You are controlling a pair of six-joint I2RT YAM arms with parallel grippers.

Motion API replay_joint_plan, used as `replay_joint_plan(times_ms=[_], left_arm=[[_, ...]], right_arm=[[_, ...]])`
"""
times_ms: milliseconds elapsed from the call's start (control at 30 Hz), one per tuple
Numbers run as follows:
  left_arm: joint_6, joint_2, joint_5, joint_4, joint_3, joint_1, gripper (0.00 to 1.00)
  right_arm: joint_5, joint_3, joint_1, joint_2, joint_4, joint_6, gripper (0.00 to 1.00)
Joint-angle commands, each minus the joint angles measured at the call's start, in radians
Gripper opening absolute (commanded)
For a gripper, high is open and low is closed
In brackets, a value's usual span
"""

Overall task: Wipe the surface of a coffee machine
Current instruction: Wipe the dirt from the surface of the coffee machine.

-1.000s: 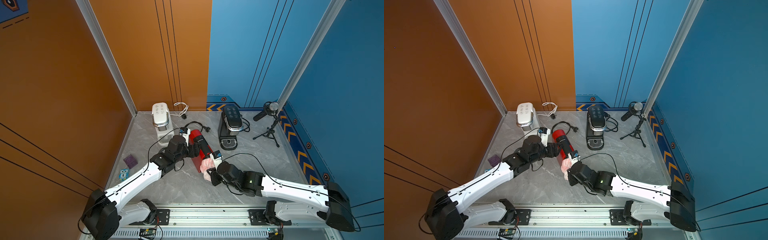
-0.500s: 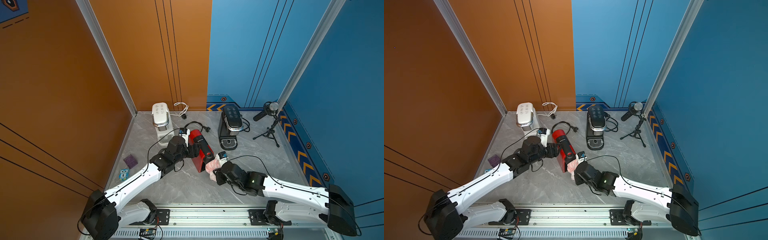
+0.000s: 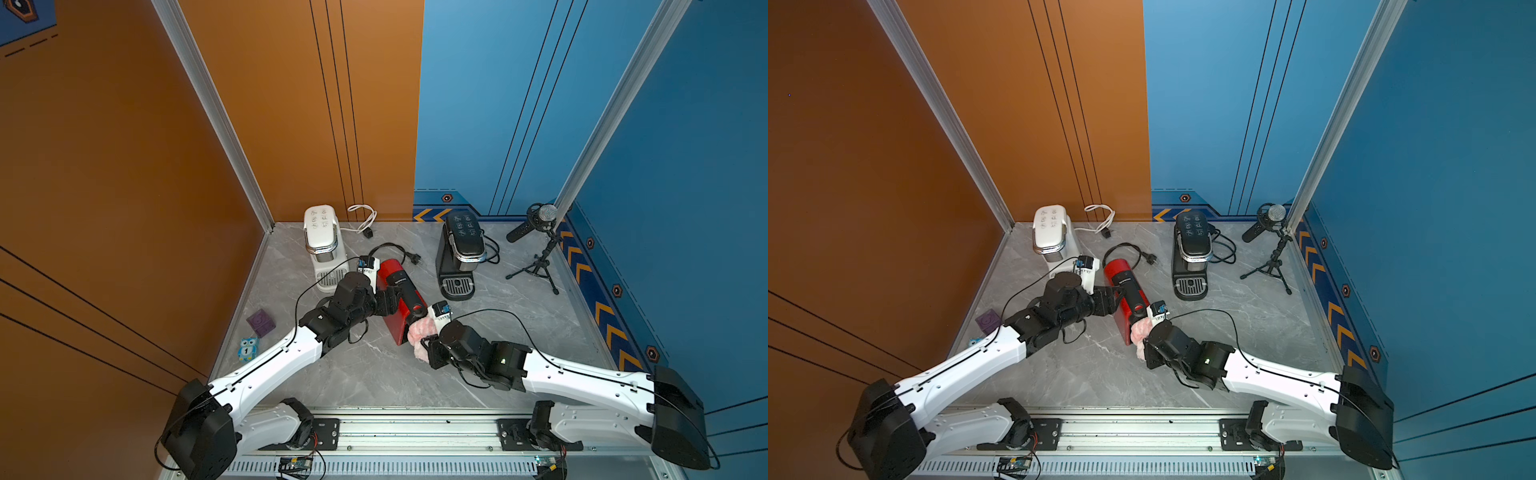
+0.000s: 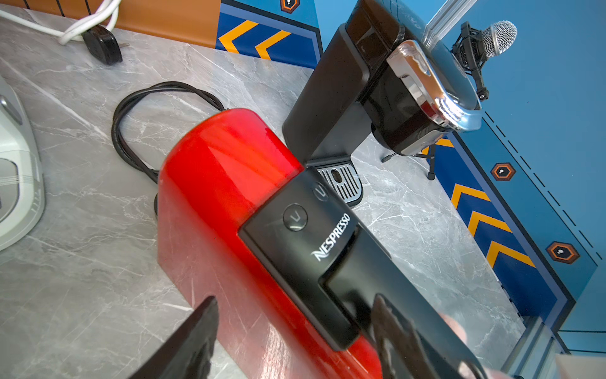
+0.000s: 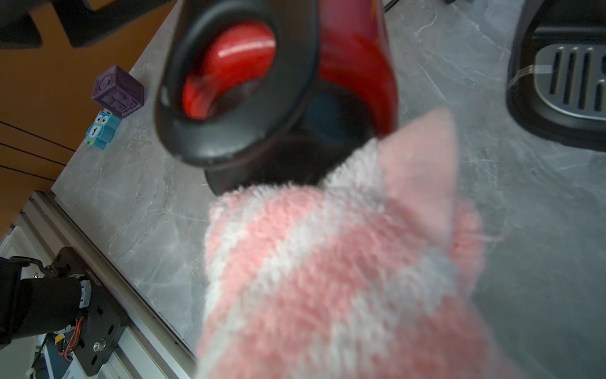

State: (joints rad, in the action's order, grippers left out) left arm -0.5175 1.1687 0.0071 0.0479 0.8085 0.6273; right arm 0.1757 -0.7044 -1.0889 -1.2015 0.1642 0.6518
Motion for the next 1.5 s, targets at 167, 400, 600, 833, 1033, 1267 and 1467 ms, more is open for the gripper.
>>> replay_joint_plan(times_ms=[167,400,600,833,1033,1267,1467], left_arm=[[0.002,0.018,-0.01,0.092,-0.04,0.001,0.74],[0.004,0.016,-0.007,0.093,-0.03,0.0,0.74],[-0.001,0.032,-0.005,0.092,-0.032,0.001,0.74],[0.004,0.037,-0.001,0.092,-0.031,0.002,0.74],[-0.004,0.039,0.005,0.077,-0.036,0.003,0.73],[-0.008,0.02,0.013,0.078,-0.03,0.0,0.73],[-0.012,0.028,0.022,0.076,-0.031,0.0,0.73]], right_arm=[[0.031,-0.009,-0.003,0.023,-0.004,0.002,0.0],[0.046,-0.072,0.046,0.111,0.064,-0.043,0.0],[-0.026,-0.028,0.035,0.01,-0.05,-0.001,0.0],[-0.037,0.077,0.005,-0.081,-0.179,0.079,0.0],[-0.023,0.193,0.036,-0.119,-0.401,0.107,0.0],[0.003,0.246,0.06,-0.223,-0.712,0.172,0.0],[0.02,0.24,0.096,-0.278,-0.787,0.203,0.0]])
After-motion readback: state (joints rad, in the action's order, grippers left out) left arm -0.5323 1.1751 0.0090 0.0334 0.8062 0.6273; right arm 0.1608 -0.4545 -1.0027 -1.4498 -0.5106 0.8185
